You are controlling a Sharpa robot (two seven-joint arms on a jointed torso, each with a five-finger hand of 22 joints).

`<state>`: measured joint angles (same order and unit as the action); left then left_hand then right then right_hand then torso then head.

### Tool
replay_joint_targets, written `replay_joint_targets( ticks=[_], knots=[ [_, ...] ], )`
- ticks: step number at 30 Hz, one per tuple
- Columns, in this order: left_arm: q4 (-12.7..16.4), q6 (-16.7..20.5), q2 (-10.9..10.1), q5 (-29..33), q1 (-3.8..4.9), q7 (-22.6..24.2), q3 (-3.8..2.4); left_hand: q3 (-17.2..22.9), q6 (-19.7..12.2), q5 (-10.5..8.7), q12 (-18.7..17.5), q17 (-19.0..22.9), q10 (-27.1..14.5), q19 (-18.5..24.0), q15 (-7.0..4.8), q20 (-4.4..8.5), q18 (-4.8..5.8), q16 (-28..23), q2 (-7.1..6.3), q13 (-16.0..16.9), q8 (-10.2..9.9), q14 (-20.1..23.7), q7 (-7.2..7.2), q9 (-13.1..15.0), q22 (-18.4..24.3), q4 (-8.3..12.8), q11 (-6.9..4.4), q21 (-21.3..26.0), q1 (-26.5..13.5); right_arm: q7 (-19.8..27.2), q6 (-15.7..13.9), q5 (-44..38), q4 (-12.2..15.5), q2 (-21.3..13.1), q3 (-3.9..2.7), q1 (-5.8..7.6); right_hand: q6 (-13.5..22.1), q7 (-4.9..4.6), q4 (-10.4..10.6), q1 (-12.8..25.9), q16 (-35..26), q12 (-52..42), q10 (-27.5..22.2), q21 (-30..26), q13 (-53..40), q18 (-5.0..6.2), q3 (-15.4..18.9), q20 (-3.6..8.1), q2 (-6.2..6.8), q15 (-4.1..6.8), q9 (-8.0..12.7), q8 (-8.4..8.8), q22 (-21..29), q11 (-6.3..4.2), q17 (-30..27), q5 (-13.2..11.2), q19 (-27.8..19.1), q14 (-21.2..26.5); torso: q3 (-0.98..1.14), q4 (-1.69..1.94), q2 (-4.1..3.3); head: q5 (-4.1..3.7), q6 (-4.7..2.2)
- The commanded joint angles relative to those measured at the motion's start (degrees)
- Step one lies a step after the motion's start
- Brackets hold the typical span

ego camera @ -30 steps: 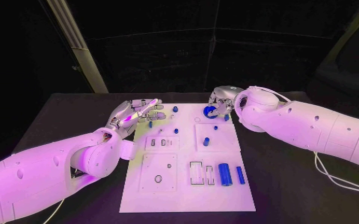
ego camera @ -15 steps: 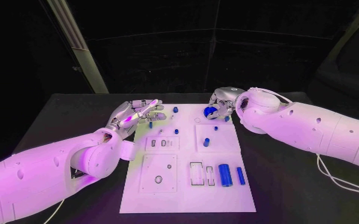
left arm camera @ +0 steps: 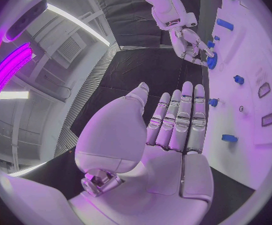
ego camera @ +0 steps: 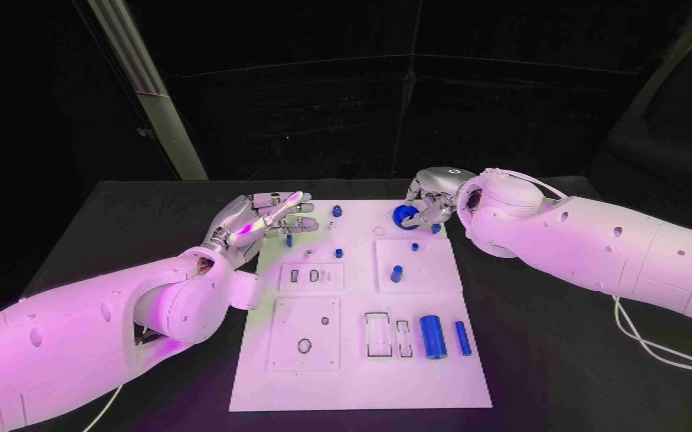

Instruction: Assemble the parts on the task board

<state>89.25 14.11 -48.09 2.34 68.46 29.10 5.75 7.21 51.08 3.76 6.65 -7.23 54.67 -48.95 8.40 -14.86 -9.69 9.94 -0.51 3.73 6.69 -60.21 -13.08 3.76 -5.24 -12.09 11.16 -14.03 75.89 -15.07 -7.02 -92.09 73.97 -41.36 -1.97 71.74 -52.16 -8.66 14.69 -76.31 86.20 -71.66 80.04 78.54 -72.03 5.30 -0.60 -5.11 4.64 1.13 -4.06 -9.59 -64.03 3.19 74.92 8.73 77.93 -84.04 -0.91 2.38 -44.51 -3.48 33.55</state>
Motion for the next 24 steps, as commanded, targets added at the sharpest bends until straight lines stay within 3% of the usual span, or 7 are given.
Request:
replay_joint_targets(
  ticks=[1,7,12,18,24],
  knots=[
    [0.0,-0.9,0.0,-0.3,0.08,0.0,-0.02,0.0,-0.2,-0.23,-0.4,-0.1,-0.2,-0.3,0.2,-0.11,-0.81,-0.3,0.52,-0.1,-0.4,0.0,-1.51,-0.1,0.1,0.3,0.31,0.4,0.0,-0.1,-0.5,0.2,0.2,-0.1,0.03,0.03,0.0,0.2,0.3,-0.6,0.4,-0.1,0.0,0.2,-0.2,-0.32,-0.2,-0.05,-0.31,-0.22,-0.1,-0.05,-0.1,0.22,7.0,0.6,0.5,-4.3,0.0,0.02,0.0,-0.02,-0.03],
    [0.0,-0.9,0.0,-0.3,0.08,0.0,-0.02,0.0,-0.2,-0.23,-0.4,-0.1,-0.2,-0.3,0.2,-0.11,-0.81,-0.3,0.52,-0.1,-0.4,0.0,-1.51,-0.1,0.1,0.3,0.31,0.4,0.0,0.1,0.0,0.3,0.2,-0.2,0.03,0.03,-0.7,0.4,-0.1,-1.6,0.4,-0.7,0.4,0.3,-0.8,-0.35,-0.5,0.04,-0.8,-0.09,-0.2,-0.49,-0.3,0.04,7.1,1.2,0.6,-4.3,-0.05,0.02,-0.02,-0.09,-0.01],
    [0.0,-0.9,0.0,-0.3,0.08,-0.1,-0.01,0.0,-0.3,-0.23,-0.4,-0.1,-0.3,-0.3,0.22,-0.12,-0.81,-0.4,0.53,-0.1,-0.4,0.0,-1.51,-0.1,0.1,0.3,0.31,0.4,0.0,0.0,0.5,0.3,0.2,-0.1,0.03,0.03,-2.0,0.62,-2.4,-5.1,0.4,-0.7,0.4,0.4,-1.1,-0.38,-2.1,0.31,-2.06,0.19,-0.3,-1.02,-0.5,-0.25,7.2,0.4,0.6,-4.3,-0.07,0.03,0.01,-0.18,0.14],
    [0.0,-0.9,0.0,-0.3,0.08,-0.1,-0.01,0.0,-0.3,-0.23,-0.4,-0.1,-0.3,-0.3,0.22,-0.12,-0.81,-0.4,0.54,-0.1,-0.4,0.1,-1.52,-0.1,0.1,0.3,0.32,0.5,0.0,-0.4,1.1,-1.3,0.3,-0.1,0.03,0.03,-2.0,0.56,-3.7,-6.4,0.5,-0.6,0.3,0.5,-1.1,-0.43,-2.9,0.35,-1.83,0.19,-0.2,-0.85,-0.7,-0.24,7.4,0.2,0.7,-4.4,-0.06,0.02,-0.01,-0.19,0.21],
    [0.0,-0.9,-0.1,-0.3,0.08,-0.1,-0.01,0.0,-0.3,-0.23,-0.4,-0.1,-0.3,-0.3,0.23,-0.13,-0.81,-0.4,0.56,-0.1,-0.4,0.1,-1.52,-0.1,0.2,0.3,0.32,0.5,0.0,-0.6,1.0,-3.7,0.9,0.0,0.03,0.02,-3.3,0.77,-4.5,-6.8,0.5,-0.7,0.5,0.6,-1.4,-0.48,-3.9,0.42,-1.94,0.31,-0.2,-1.25,-1.0,-0.42,7.5,2.3,0.8,-4.4,-0.04,0.04,0.0,-0.23,0.31]
  ],
)
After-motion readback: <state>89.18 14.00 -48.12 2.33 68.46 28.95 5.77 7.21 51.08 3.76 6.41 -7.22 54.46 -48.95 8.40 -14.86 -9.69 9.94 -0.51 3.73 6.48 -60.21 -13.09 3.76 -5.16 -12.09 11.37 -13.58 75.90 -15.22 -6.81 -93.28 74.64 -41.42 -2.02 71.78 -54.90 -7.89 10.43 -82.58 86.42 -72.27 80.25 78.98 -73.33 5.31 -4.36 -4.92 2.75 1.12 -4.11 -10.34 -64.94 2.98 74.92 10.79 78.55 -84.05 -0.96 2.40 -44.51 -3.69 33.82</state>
